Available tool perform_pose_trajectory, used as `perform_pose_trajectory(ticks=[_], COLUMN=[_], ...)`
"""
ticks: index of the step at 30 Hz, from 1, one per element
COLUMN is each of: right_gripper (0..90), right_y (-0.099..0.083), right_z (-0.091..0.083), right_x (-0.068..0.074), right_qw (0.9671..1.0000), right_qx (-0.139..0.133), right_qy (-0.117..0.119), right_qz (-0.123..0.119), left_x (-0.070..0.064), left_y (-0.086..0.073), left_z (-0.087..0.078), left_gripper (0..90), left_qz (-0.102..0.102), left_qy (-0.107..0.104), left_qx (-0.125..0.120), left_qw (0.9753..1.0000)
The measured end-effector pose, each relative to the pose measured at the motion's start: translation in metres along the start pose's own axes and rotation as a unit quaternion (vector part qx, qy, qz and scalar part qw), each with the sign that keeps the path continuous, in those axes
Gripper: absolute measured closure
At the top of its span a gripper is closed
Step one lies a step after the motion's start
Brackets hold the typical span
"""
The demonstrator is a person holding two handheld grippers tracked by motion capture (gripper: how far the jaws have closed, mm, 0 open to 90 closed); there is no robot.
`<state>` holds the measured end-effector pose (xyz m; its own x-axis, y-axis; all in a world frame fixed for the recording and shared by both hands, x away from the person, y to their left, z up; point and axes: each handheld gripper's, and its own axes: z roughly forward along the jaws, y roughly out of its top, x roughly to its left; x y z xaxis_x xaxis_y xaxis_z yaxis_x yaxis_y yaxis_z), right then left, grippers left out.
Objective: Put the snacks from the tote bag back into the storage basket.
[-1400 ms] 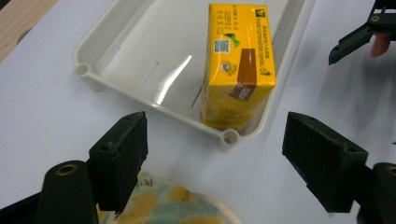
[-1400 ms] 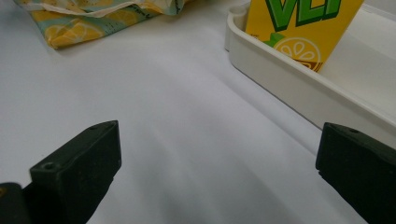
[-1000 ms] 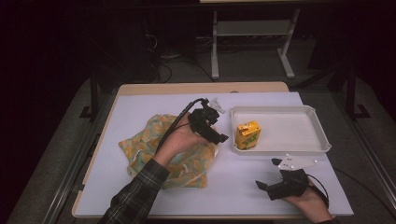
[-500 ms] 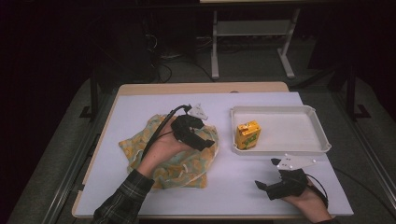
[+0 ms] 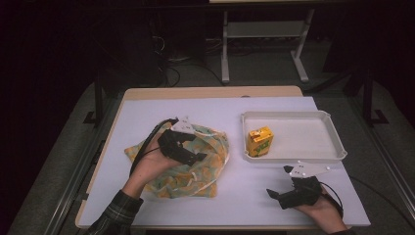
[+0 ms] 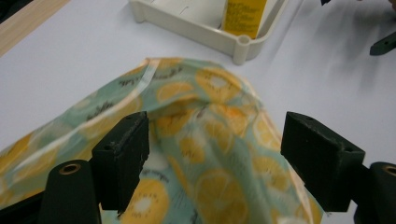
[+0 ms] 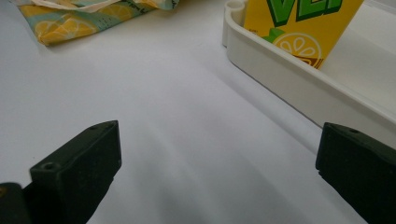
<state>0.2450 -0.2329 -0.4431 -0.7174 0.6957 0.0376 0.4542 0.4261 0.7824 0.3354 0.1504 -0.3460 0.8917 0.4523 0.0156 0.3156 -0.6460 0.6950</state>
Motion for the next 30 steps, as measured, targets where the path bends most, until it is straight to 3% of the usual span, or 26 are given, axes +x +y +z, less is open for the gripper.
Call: perform_pose_trajectory(ticks=[11,14,22,25,30], right_gripper=[6.8,14.2,34.8,47.5,66.4], right_y=[0.004,0.005,0.011,0.013,0.016], right_z=[0.000,-0.001,-0.003,-0.005,-0.004], right_x=[0.000,-0.001,-0.001,-0.001,-0.003], right_qw=[1.0000,0.9999,0.9999,0.9999,0.9999], right_qx=[0.001,0.000,0.003,0.002,0.005], right_qy=[0.000,0.002,-0.001,-0.003,-0.008], right_qz=[0.010,0.013,0.017,0.014,0.008], left_x=[0.009,0.011,0.014,0.012,0.011], left_y=[-0.045,-0.058,-0.086,-0.094,-0.111], left_z=[-0.030,-0.040,-0.060,-0.065,-0.075], left_gripper=[23.1,23.2,23.2,23.0,22.2], left_qz=[-0.021,-0.021,-0.044,-0.042,-0.057], left_qy=[0.025,0.041,0.054,0.059,0.074], left_qx=[-0.020,-0.025,-0.039,-0.046,-0.055], left_qw=[0.9993,0.9986,0.9968,0.9963,0.9941])
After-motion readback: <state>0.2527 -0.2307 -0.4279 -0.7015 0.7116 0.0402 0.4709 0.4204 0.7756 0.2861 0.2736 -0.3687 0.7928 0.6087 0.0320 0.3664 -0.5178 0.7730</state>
